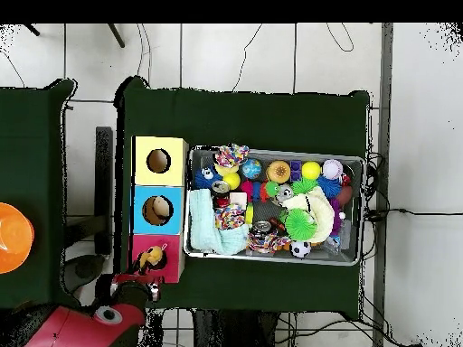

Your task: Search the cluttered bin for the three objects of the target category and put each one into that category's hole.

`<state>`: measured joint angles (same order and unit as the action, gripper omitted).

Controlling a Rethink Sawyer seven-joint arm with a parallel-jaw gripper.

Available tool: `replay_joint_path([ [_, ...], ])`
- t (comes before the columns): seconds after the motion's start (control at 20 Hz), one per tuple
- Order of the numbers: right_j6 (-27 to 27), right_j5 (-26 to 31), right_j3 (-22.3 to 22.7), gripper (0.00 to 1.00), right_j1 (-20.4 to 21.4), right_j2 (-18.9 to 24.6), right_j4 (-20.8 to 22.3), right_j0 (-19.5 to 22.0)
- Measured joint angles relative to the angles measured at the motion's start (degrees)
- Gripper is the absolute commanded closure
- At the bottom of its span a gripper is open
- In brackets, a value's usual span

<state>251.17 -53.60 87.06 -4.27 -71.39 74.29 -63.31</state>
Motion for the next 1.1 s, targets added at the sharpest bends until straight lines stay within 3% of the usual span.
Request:
replay_joint_path([
  [0.6,0.0,0.0,0.0,1.0,4.6,2.8,0.2,2.6],
  [1.1,0.0,0.0,0.0,1.0,7.3,8.4,5.2,6.4],
])
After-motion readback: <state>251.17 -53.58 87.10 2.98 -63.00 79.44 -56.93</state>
